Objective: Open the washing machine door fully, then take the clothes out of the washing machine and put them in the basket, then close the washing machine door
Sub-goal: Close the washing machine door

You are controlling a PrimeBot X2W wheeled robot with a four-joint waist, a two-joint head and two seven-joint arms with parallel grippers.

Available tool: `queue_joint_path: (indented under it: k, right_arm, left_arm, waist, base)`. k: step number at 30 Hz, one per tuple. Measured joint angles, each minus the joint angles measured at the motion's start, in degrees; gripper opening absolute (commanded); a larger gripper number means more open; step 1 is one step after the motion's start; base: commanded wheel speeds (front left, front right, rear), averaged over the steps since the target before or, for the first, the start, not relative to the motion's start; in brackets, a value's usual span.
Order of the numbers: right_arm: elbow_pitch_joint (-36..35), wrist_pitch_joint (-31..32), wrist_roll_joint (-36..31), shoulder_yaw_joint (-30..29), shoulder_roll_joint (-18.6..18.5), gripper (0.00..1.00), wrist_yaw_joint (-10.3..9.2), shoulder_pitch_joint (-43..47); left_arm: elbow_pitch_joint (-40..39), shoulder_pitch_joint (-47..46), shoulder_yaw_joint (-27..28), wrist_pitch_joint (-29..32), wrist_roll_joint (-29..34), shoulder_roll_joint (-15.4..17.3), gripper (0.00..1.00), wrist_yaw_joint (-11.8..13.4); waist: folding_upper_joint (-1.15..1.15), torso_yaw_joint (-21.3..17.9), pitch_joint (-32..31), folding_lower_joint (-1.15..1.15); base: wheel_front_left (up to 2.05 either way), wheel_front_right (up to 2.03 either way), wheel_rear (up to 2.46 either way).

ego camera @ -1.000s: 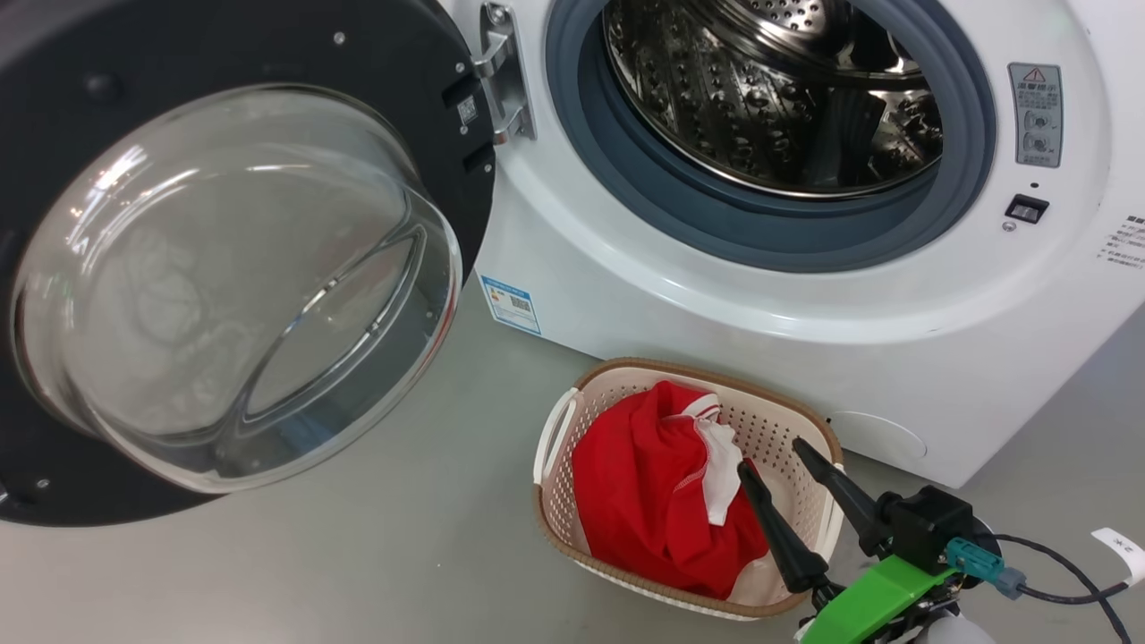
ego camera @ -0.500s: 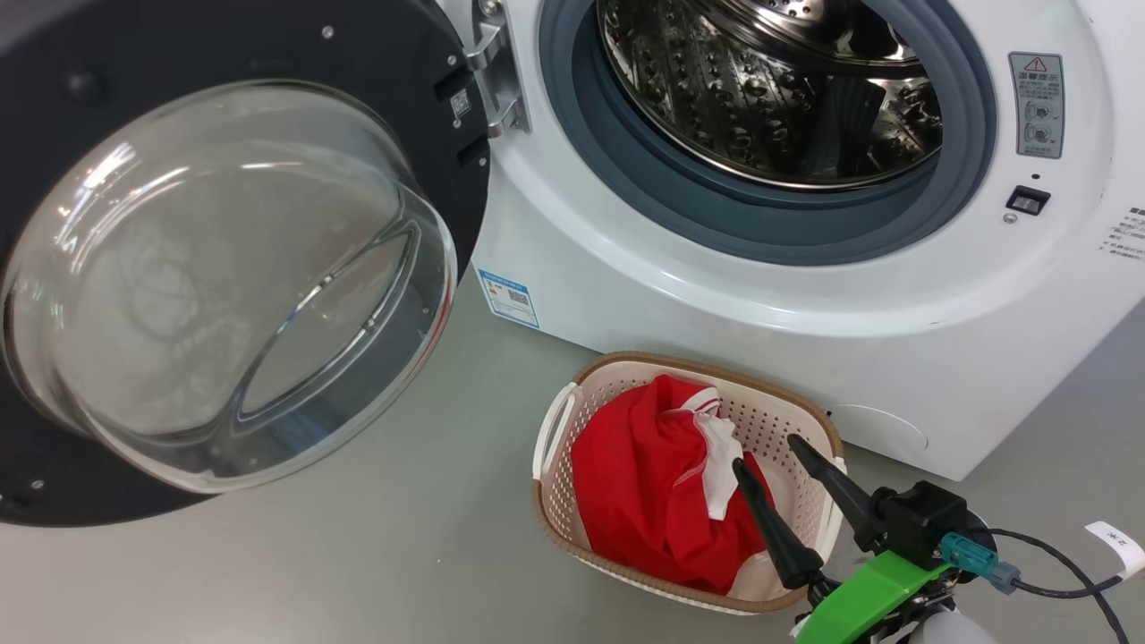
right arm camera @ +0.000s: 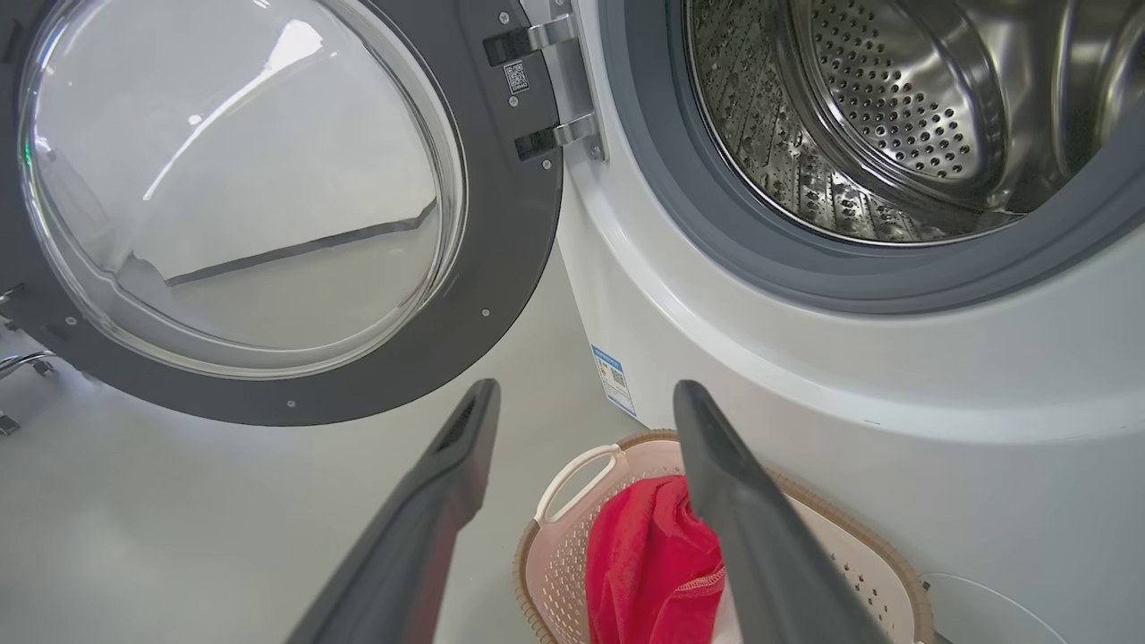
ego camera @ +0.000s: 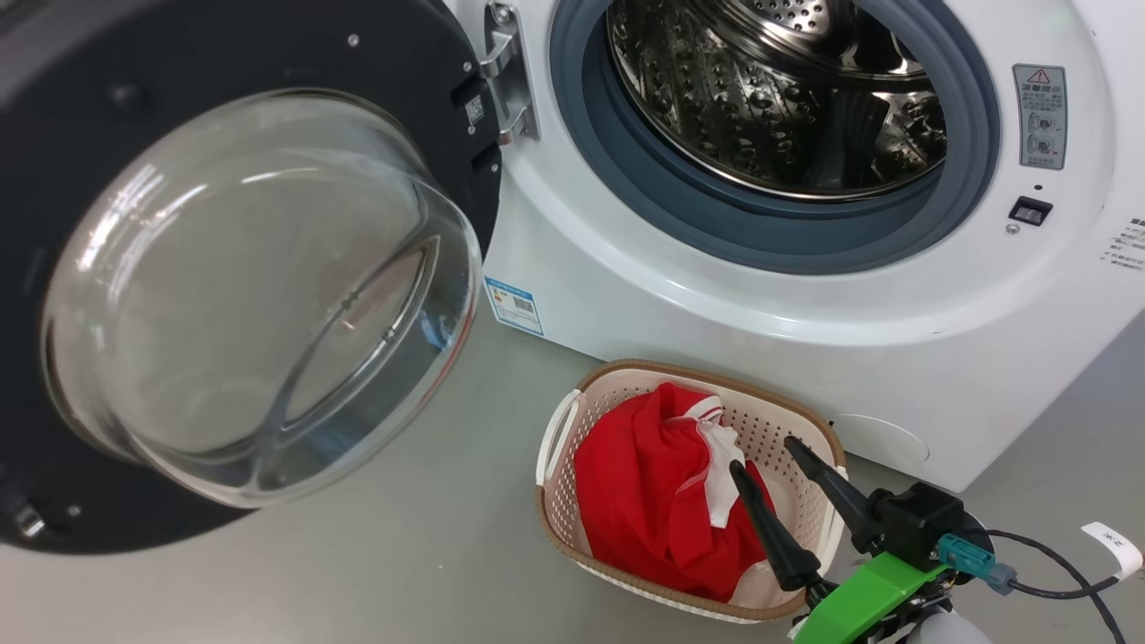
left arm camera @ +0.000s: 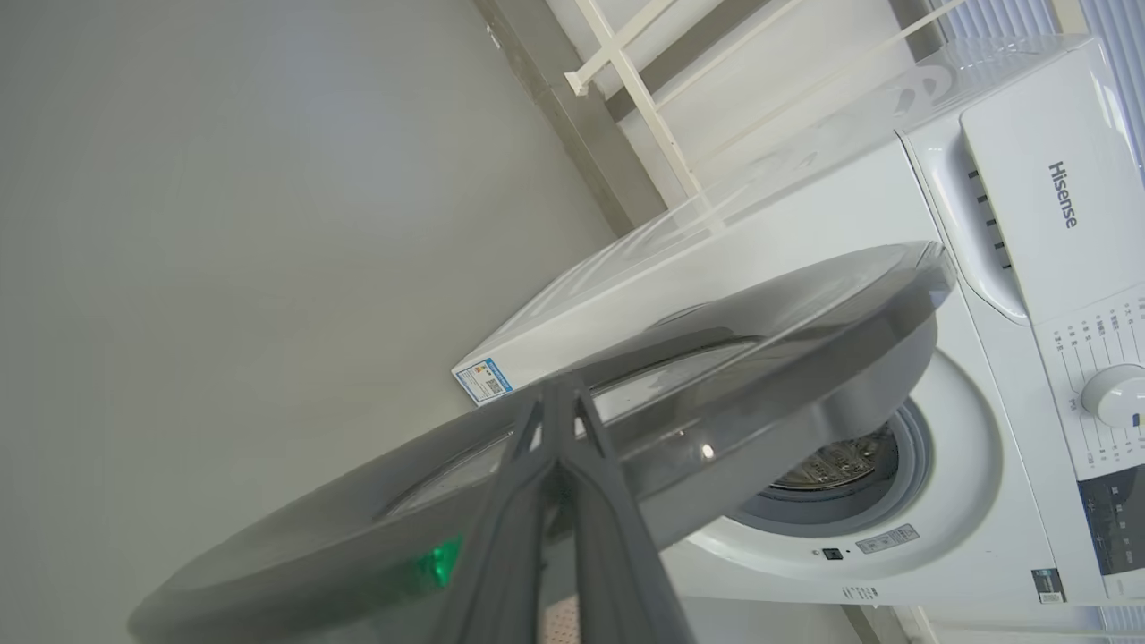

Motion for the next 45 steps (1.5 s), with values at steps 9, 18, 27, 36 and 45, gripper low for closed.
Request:
queue_joint_path:
  k: [9, 18, 27, 36, 45]
  right_arm:
    - [-0.2, 0.0, 0.1, -0.6, 0.0, 1.0, 0.0, 0.1]
    - [-1.0, 0.0, 0.1, -2.1, 0.2, 1.0, 0.0, 0.7]
    - [-1.6, 0.0, 0.1, -2.8, 0.1, 1.0, 0.0, 1.8]
    - [-2.1, 0.0, 0.0, -3.9, 0.3, 1.0, 0.0, 1.8]
    - [-3.1, 0.0, -0.4, -6.0, 1.0, 1.0, 0.0, 2.9]
  left_arm:
    - [-12.8, 7.1, 0.6, 8.9, -6.9, 0.2, 0.0, 0.0]
    - [-25.5, 15.4, 2.9, 16.1, -12.3, -1.0, 0.0, 0.0]
    - [-37.0, 19.8, 2.5, 20.5, -13.1, -4.2, 0.0, 0.0]
    - [-43.6, 20.7, 1.4, 22.5, -14.2, -8.3, 0.0, 0.0]
    - [-47.2, 20.2, -0.8, 21.1, -12.8, -15.0, 0.0, 0.0]
  waist:
    - [0.0, -0.4, -0.9, 0.0]
    - [0.0, -1.3, -2.2, 0.0]
    - [0.0, -3.2, -2.8, 0.0]
    - [0.0, -6.5, -3.1, 0.0]
    - [0.0, -11.8, -2.9, 0.0]
  base:
    - [0.0, 0.0, 0.0]
    - [0.0, 0.0, 0.0]
    - [0.0, 0.0, 0.0]
    - [0.0, 0.0, 0.0]
    - [0.0, 0.0, 0.0]
